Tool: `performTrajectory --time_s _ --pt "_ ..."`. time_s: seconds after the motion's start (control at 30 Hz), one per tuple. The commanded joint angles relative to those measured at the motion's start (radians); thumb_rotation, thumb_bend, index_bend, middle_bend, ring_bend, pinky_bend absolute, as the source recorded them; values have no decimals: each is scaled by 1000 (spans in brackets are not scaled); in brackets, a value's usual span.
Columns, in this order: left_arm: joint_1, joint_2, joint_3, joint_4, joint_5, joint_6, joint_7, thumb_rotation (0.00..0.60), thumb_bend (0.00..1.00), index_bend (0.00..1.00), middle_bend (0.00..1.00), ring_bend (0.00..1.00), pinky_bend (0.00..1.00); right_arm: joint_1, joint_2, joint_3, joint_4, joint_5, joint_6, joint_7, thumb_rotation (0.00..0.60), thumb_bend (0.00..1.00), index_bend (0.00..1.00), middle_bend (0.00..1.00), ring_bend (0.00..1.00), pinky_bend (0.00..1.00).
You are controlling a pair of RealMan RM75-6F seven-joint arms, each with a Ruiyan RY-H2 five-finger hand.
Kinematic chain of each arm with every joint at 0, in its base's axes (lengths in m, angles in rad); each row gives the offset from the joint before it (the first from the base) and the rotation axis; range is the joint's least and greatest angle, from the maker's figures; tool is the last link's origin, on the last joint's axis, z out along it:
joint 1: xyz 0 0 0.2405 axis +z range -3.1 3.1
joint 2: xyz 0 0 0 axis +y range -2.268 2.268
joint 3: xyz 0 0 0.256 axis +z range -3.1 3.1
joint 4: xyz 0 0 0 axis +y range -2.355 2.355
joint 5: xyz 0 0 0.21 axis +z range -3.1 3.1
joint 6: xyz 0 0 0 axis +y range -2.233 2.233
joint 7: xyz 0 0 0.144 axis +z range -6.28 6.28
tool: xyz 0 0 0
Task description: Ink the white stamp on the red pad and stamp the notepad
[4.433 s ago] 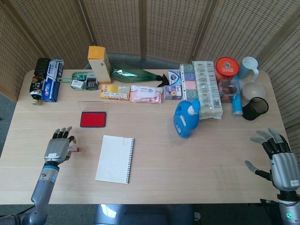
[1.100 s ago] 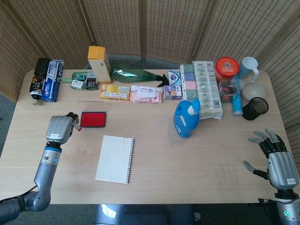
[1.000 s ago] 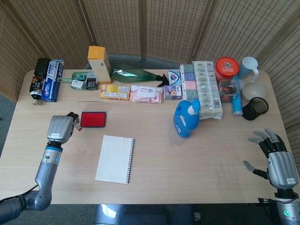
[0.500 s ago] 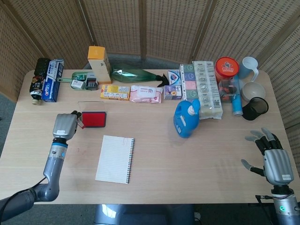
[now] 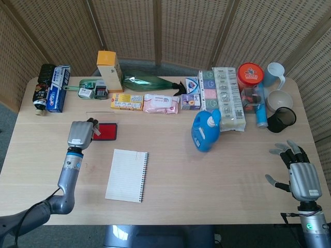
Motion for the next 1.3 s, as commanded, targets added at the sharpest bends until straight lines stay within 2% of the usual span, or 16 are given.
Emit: performTrajectory --time_s 0.03,0.4,0.9,1.3 --pt "-15 -25 -3 31 -4 -29 -15 600 477 843 767 662 634 1 -1 -1 2 2 -3 -1 600 0 302 231 96 117" --pt "-45 -65 -15 88 4 -41 -24 600 478 843 767 662 634 10 -9 -1 12 19 -26 0 600 0 302 232 96 117" --pt "-52 -126 0 185 16 -68 -53 600 477 843 767 662 634 11 -6 -2 11 22 -27 6 600 0 302 232 96 118" --pt "-47 -145 -4 218 13 -80 -65 600 476 843 767 662 634 12 -7 -5 12 22 -31 9 600 0 302 233 95 118"
